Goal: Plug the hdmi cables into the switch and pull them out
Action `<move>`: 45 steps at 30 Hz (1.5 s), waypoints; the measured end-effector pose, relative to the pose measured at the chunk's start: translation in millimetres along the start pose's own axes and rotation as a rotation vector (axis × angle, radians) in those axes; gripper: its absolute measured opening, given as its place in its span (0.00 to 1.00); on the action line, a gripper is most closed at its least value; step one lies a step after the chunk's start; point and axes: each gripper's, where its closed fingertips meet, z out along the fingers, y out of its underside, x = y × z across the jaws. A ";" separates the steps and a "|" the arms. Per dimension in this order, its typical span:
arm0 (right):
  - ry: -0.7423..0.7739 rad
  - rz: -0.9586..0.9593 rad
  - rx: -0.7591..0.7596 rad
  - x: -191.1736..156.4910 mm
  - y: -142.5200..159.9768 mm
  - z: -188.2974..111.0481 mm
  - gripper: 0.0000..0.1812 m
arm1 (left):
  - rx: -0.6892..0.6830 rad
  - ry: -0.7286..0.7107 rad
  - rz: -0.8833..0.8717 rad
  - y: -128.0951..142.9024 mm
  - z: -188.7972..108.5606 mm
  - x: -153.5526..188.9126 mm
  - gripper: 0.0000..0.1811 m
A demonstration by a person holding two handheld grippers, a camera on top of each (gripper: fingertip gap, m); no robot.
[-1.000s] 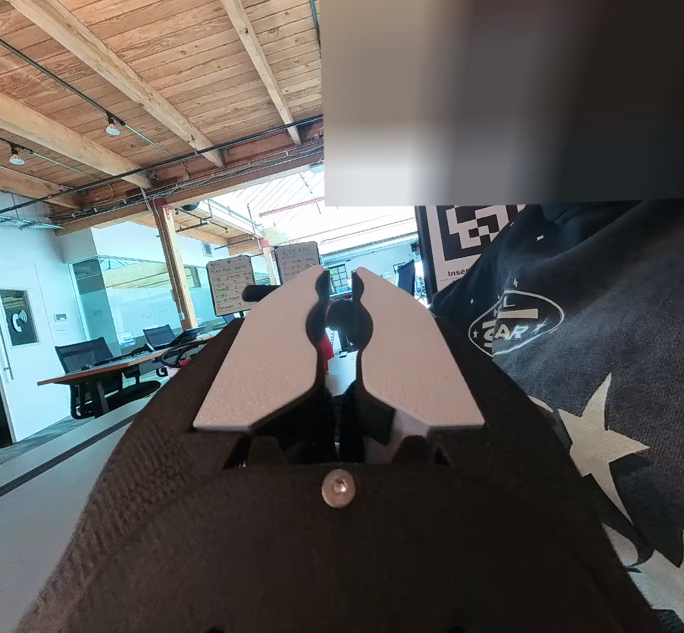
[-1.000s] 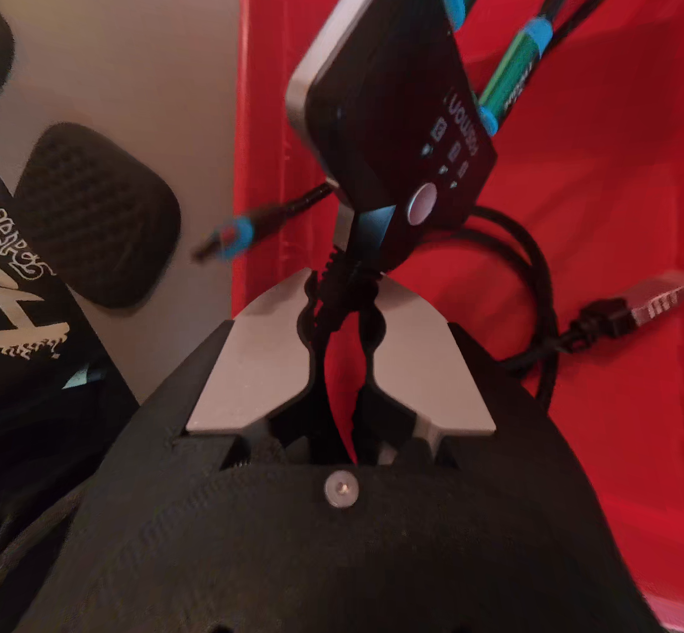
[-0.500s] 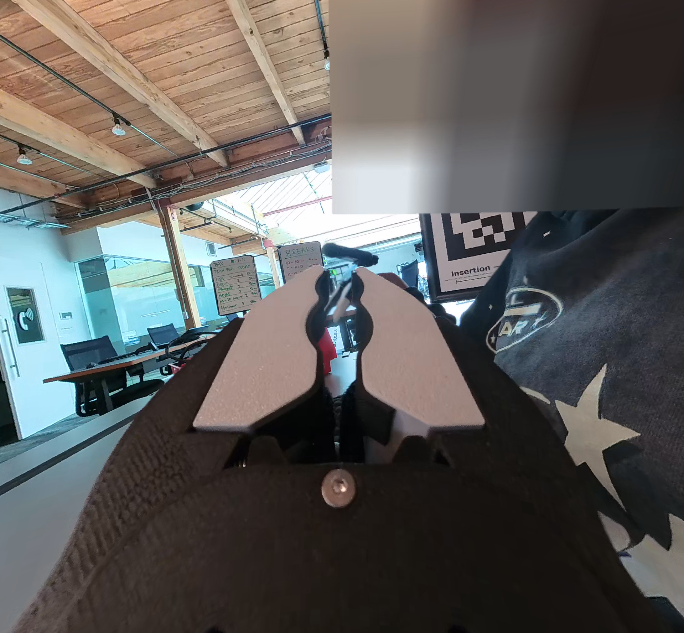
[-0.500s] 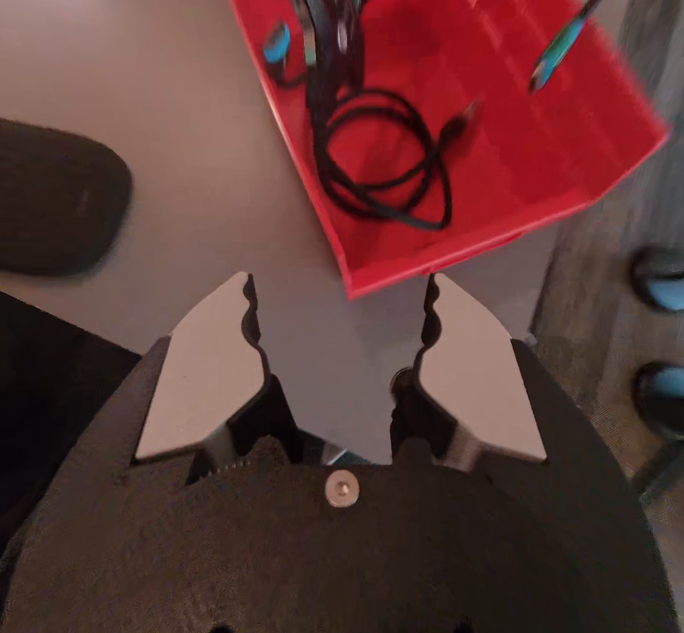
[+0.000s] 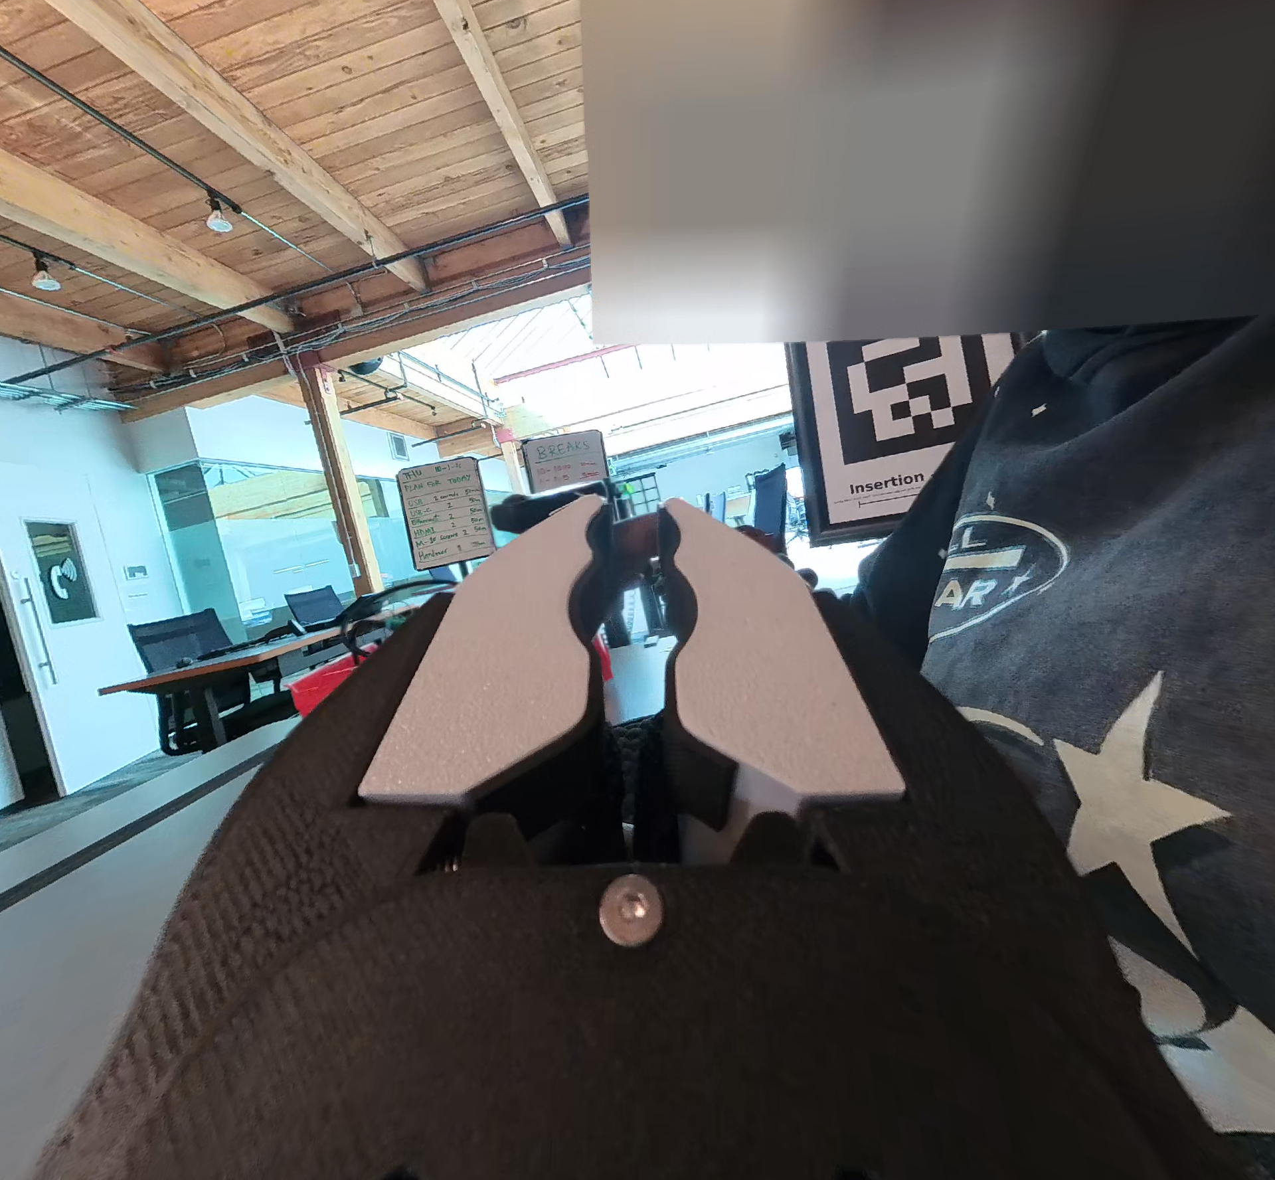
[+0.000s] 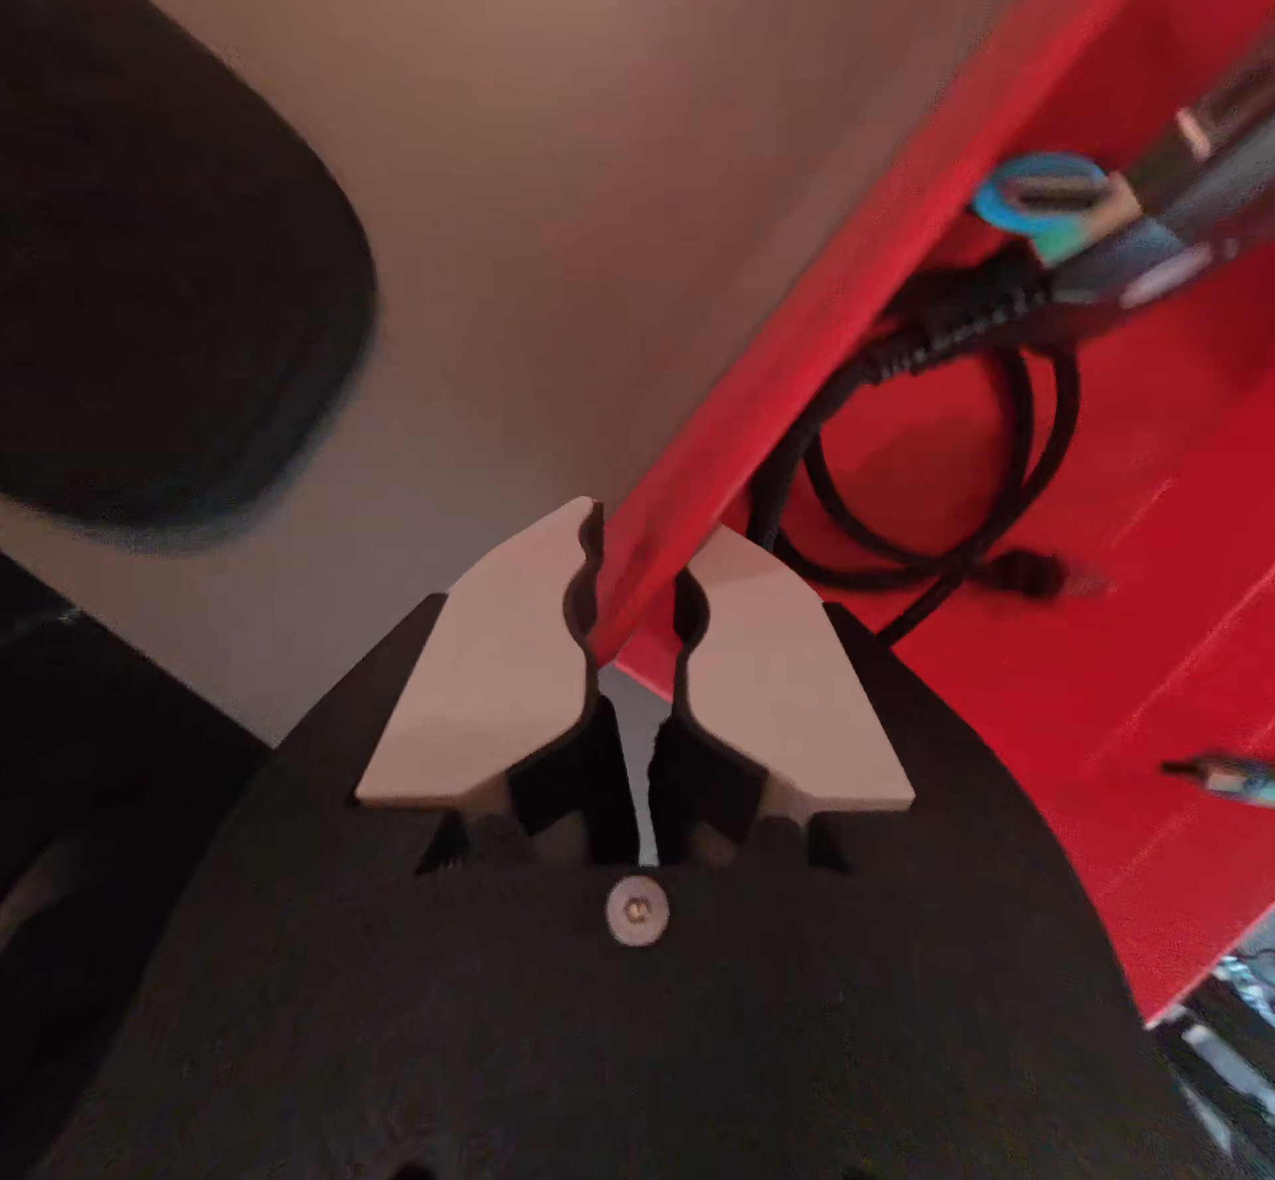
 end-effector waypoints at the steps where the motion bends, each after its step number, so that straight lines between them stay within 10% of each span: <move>1: 0.009 -0.016 -0.003 -5.3 -15.8 4.0 0.10 | -0.002 -0.004 0.004 0.3 -0.1 -0.3 0.06; 14: -0.011 0.073 0.113 -31.4 -99.5 16.4 0.27 | -0.086 -0.075 0.046 1.4 -0.4 -8.0 0.07; 18: 0.014 0.053 0.543 -29.1 -138.3 -50.6 0.49 | -0.262 -0.278 0.128 -13.3 -14.5 -42.3 0.15; 23: 0.156 -0.039 1.448 -40.2 -174.4 -199.6 0.80 | -0.696 -0.676 0.289 -54.7 -92.3 -121.2 0.27; 30: 0.274 0.020 1.977 -58.8 -142.4 -313.3 0.80 | -1.376 -0.883 0.184 -36.0 -227.3 -212.5 0.37; 37: 0.426 0.109 2.216 -56.1 -95.0 -348.7 0.65 | -1.537 -0.705 0.092 25.0 -258.7 -242.9 0.25; 41: 0.468 0.151 2.316 -53.5 -72.6 -359.5 0.57 | -1.480 -0.688 0.133 19.6 -249.5 -241.1 0.02; 45: 0.460 0.175 2.359 -54.2 -65.7 -363.3 0.56 | -1.321 -0.677 0.115 3.5 -230.3 -237.8 0.00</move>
